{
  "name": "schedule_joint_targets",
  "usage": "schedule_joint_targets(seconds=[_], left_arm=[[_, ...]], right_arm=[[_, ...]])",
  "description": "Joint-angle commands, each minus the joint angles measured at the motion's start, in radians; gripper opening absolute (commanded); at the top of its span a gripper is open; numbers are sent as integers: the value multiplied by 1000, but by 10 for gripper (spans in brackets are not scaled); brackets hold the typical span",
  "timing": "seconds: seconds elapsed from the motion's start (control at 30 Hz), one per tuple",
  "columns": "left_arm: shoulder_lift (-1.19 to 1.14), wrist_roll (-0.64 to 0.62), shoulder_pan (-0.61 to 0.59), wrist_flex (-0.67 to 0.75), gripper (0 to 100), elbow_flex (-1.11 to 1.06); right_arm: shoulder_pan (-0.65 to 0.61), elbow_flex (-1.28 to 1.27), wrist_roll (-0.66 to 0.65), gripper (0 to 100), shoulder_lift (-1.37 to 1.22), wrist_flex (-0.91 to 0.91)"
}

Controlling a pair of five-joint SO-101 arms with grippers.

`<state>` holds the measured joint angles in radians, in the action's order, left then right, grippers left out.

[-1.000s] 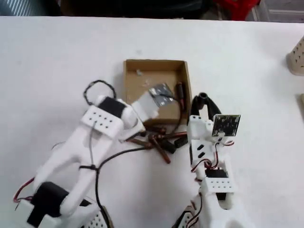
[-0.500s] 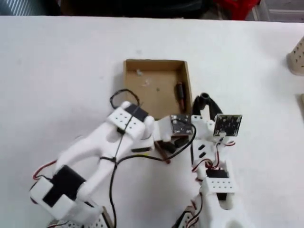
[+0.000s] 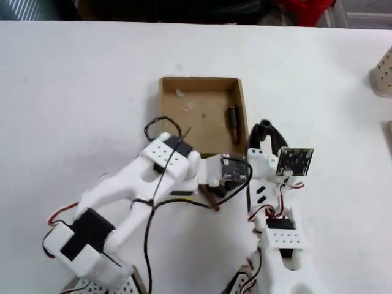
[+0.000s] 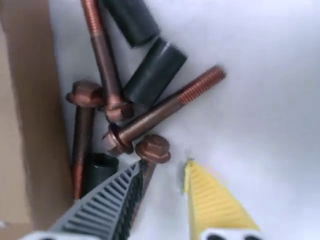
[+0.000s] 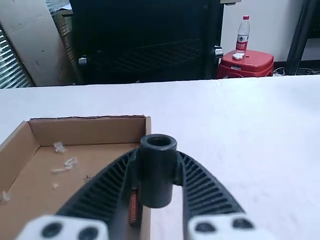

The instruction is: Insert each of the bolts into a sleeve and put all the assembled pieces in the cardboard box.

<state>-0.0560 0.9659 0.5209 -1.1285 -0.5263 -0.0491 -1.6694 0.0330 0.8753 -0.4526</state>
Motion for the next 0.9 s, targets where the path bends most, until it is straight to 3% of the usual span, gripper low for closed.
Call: schedule_joint_targets(seconds=[0.0, 0.37, 0.6, 0.87], left_arm=[[10, 31, 2, 8, 159, -12], [4, 49, -4, 34, 158, -14], [1, 57, -71, 80, 159, -12], [-25, 57, -51, 77, 158, -5]], right_arm=[[1, -8, 5, 16, 15, 1], [2, -8, 5, 16, 15, 2], [4, -8, 5, 16, 15, 2], [4, -8, 5, 16, 15, 2]])
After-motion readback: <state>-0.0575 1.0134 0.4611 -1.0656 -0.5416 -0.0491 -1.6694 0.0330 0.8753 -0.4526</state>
